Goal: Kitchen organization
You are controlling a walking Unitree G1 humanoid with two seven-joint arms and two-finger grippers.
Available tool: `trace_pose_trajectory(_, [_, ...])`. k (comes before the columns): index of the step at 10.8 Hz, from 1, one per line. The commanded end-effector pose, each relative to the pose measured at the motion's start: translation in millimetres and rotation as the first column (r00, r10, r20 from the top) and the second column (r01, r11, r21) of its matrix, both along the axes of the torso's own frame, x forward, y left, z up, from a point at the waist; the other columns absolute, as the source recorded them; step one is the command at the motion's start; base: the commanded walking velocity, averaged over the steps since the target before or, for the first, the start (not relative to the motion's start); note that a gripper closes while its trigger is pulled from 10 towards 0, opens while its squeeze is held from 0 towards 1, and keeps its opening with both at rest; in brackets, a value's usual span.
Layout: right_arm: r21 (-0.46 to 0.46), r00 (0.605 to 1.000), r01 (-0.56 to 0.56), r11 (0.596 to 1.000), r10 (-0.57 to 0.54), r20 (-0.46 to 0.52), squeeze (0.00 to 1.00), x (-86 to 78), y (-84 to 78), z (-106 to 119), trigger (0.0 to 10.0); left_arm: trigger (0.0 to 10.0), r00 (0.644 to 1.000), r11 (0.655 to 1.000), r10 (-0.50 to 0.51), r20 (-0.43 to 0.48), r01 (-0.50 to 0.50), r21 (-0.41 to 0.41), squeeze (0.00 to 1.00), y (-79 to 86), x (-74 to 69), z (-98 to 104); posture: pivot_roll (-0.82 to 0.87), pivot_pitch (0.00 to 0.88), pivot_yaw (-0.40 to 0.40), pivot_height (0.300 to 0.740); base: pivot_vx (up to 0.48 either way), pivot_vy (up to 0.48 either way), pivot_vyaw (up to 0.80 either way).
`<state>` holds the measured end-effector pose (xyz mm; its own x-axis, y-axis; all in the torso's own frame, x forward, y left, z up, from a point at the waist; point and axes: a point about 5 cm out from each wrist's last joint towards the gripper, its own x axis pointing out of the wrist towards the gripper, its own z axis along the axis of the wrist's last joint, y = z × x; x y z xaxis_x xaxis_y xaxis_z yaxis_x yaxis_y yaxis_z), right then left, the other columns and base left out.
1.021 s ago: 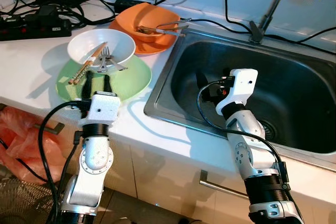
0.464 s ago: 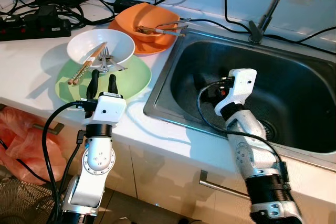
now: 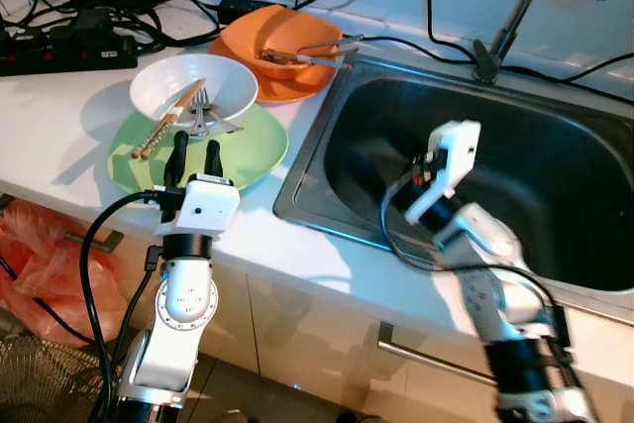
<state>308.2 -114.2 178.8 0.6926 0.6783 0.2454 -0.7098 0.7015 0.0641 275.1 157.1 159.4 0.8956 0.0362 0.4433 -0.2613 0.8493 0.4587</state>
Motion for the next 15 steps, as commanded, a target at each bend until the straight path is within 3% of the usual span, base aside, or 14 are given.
trace_pose_trajectory(1, [-0.005, 0.999, -0.05, 0.999, 0.05, 0.002, 0.0, -5.3, -0.9, 0.3, 10.0, 10.0, 0.999, 1.0, -0.015, 0.037, 0.014, 0.009, 0.0, -3.3, 0.0, 7.9, 0.08, 0.083, -0.077, 0.74, 0.0, 0.0, 0.0])
trace_pose_trajectory(2, [-0.036, 0.992, -0.129, 0.991, 0.129, 0.007, 0.0, -12.9, -2.0, -1.4, 10.0, 10.0, 0.999, 1.0, -0.013, 0.041, 0.013, 0.012, 0.0, -3.3, 0.7, 8.4, 0.08, 0.083, -0.078, 0.74, 0.0, 0.0, 0.0])
trace_pose_trajectory(5, [-0.017, 0.98, -0.199, 0.98, 0.2, 0.016, 0.0, -19.1, -2.1, 3.6, 10.0, 10.0, 0.999, 1.0, -0.014, 0.044, 0.013, 0.016, 0.0, -3.6, 2.7, 9.2, 0.08, 0.082, -0.079, 0.74, 0.0, 0.0, 0.0])
trace_pose_trajectory(14, [-0.01, 0.976, -0.219, 0.976, 0.219, 0.008, 0.0, -22.8, 3.1, 2.4, 10.0, 10.0, 0.999, 0.999, -0.033, 0.029, 0.032, 0.026, 0.0, -8.1, 12.7, 9.6, 0.07, 0.08, -0.072, 0.74, 0.0, 0.0, 0.0])
trace_pose_trajectory(15, [-0.01, 0.977, -0.215, 0.977, 0.215, 0.009, 0.0, -22.4, 3.2, 2.6, 10.0, 3.5, 0.999, 0.999, -0.037, 0.032, 0.036, 0.024, 0.0, -8.9, 13.7, 10.5, 0.07, 0.079, -0.07, 0.74, 0.0, 0.0, 0.0])
